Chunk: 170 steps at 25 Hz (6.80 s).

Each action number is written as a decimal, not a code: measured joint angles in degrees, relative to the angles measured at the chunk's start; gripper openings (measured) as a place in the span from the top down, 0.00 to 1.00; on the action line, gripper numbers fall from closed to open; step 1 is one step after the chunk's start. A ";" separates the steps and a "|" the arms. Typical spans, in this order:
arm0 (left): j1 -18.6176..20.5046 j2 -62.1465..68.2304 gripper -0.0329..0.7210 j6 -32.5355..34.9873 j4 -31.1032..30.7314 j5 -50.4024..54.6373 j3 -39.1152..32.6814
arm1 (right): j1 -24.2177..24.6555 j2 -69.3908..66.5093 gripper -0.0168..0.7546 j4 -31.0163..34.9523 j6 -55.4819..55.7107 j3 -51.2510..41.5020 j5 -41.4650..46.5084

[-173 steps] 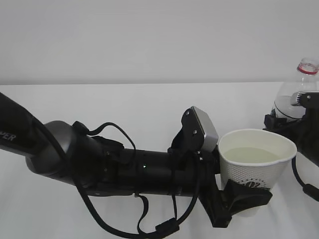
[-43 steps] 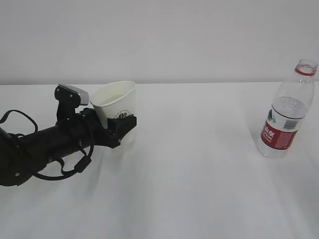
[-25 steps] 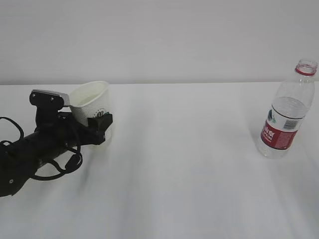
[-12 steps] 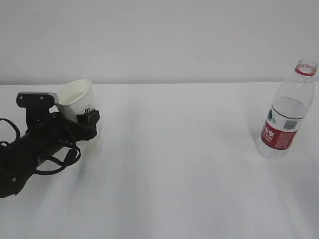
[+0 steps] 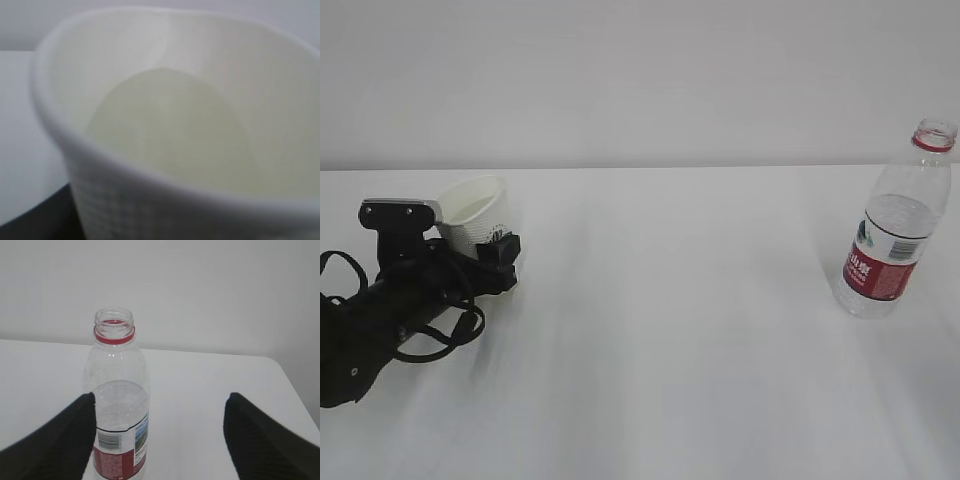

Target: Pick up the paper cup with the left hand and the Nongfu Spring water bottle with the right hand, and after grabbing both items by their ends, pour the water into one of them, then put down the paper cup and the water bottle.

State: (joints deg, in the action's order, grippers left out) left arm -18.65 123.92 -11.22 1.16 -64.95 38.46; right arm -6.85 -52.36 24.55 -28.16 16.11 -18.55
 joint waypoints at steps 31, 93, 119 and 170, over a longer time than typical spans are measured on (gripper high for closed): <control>0.00 0.00 0.10 0.23 -1.16 -1.28 -2.57 | 0.00 0.00 0.21 0.00 0.00 0.00 0.00; 0.00 -39.47 0.12 -6.44 -9.84 -1.17 -21.15 | 0.00 -0.08 0.21 0.00 0.00 12.39 3.24; 0.00 -69.02 0.17 -8.79 -9.99 32.61 -13.49 | 0.00 12.77 0.21 0.00 0.00 24.59 22.16; 0.00 -101.94 0.25 -8.79 -10.35 83.93 -10.53 | 0.00 19.03 0.21 -11.22 22.61 29.52 48.63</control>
State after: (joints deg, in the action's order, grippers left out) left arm -18.65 21.98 -20.00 -9.19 18.98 27.93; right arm -6.85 -33.33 13.33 -5.55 45.63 30.09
